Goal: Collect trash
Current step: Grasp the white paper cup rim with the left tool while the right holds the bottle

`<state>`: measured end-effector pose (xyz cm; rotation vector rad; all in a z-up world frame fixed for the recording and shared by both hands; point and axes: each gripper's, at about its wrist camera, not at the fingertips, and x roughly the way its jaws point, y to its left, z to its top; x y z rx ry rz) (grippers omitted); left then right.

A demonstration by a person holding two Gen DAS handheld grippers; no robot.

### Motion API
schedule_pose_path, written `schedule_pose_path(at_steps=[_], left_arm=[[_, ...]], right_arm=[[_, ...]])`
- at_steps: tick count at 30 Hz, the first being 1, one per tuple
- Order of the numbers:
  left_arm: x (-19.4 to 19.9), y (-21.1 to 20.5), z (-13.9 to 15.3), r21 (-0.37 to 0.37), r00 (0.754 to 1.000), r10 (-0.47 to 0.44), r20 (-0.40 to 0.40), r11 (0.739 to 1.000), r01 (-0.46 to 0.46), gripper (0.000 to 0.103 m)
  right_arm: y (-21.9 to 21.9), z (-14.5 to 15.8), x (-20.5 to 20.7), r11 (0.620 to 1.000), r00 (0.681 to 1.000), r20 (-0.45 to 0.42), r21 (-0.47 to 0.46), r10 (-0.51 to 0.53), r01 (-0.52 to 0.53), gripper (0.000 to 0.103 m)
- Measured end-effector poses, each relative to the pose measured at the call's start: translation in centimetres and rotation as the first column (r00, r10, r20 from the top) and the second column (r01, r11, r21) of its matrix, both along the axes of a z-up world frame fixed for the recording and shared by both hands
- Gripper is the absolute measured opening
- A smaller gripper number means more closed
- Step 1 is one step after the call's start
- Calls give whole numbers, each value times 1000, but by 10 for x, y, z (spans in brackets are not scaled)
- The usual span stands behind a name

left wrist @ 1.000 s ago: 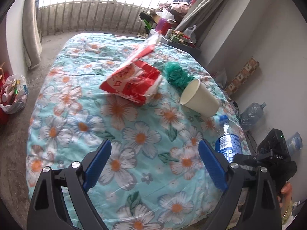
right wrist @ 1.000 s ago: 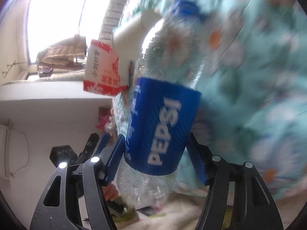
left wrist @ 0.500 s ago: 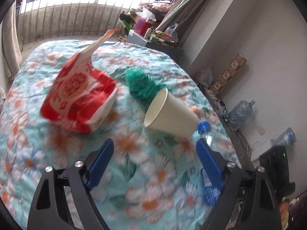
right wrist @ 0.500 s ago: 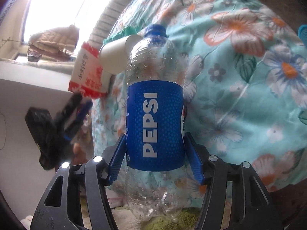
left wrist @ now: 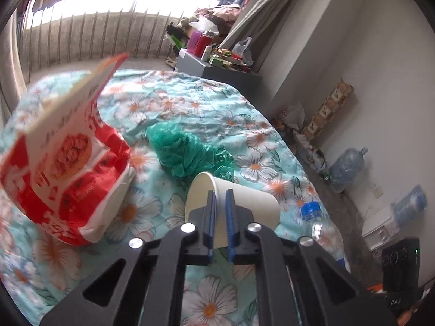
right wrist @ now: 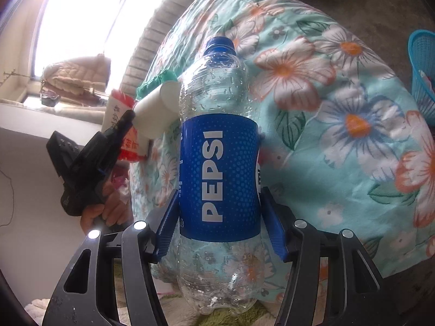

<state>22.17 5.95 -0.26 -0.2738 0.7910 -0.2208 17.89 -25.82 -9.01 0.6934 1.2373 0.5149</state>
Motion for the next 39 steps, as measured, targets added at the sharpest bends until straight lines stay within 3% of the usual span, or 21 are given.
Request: schedule_pose_path(at_steps=[3,5,6,8,10,11,13,15,17,20,22,27,31,35,39], left_arm=[[-22,-14,24,144,996,-81,33,987,76,3],[-33,-25,33,239,989,-148,28,961,137,3],[-40,-34,36,312,981,-193,11,933,180,3],[-58,-55,35,450,955,-294,-34,849,277,3],[-72,-72,28,533,941,-331,-66,786,314,4],[-78,-79,22,539,933,-349,-84,772,337,7],[-86,-85,13,484,912,-390,-124,779,399,19],[-92,-87,9,421,908,-399,-125,808,413,33],[-99,-82,14,385,920,-388,-61,841,380,52],[-112,-72,28,366,937,-343,63,882,297,72],[-116,-65,34,369,942,-316,117,894,254,79],[-105,-54,24,387,959,-260,112,900,199,84],[-87,-42,8,295,974,-215,75,937,184,84],[-69,-39,-7,214,982,-181,60,963,164,84],[-59,-42,-10,173,980,-160,119,975,138,84]], right_arm=[[-7,-2,0,1000,1000,-3,10,5,-5,55],[-11,-2,-1,1000,1000,-3,13,6,-6,55],[-12,-1,-1,1000,1000,-2,13,8,-8,55],[-13,-1,-2,1000,1000,1,9,12,-12,56],[-14,-1,-3,1000,1000,5,7,12,-12,56],[-14,0,-3,1000,1000,4,7,11,-11,56],[-14,-1,-2,1000,1000,5,8,7,-7,56],[-14,-1,-3,1000,1000,5,7,5,-5,56],[-14,-1,-3,1000,1000,5,6,5,-5,56],[-14,-1,-3,1000,1000,4,2,8,-8,56],[-14,-1,-2,1000,1000,3,3,8,-8,56],[-16,-4,-2,1000,1000,-2,20,0,0,57],[-14,-12,-1,998,999,-40,64,3,0,57],[-13,-10,0,999,999,-36,51,7,-5,57],[-15,-7,0,999,999,-34,46,7,-6,57]])
